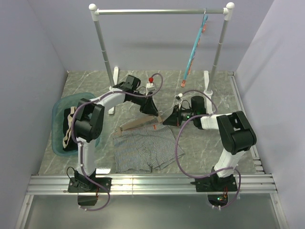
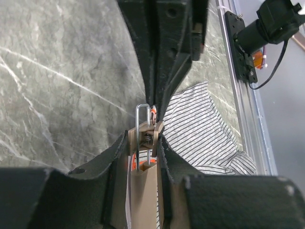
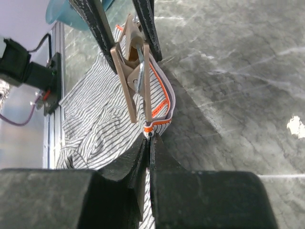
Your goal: Clip the underwear to the hanger
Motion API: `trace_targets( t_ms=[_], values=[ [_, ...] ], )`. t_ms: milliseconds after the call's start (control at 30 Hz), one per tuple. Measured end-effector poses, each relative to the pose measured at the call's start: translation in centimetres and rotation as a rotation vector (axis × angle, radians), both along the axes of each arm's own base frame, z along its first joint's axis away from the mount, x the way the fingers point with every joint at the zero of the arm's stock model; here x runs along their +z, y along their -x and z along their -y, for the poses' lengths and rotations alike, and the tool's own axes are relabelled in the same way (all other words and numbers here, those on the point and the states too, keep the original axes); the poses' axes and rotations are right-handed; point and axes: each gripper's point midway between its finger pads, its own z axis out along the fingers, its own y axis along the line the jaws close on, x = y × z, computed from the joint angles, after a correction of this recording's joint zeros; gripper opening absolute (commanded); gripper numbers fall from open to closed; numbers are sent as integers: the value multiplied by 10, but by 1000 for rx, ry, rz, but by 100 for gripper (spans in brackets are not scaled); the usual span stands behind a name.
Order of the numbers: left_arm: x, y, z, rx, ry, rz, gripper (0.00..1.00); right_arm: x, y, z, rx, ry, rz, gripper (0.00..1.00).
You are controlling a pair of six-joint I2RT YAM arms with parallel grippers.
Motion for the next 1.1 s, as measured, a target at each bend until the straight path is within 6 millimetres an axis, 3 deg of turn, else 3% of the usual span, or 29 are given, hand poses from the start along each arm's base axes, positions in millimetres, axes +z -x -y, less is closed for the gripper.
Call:
trace_targets(
  t_ms=[700, 1100],
  values=[
    [38, 15, -9, -51, 104, 296, 0, 21, 19, -1, 227, 61, 322, 0],
    [37, 40, -12, -139, 114, 484, 0, 37, 31, -2, 250, 67, 464, 0]
  ],
)
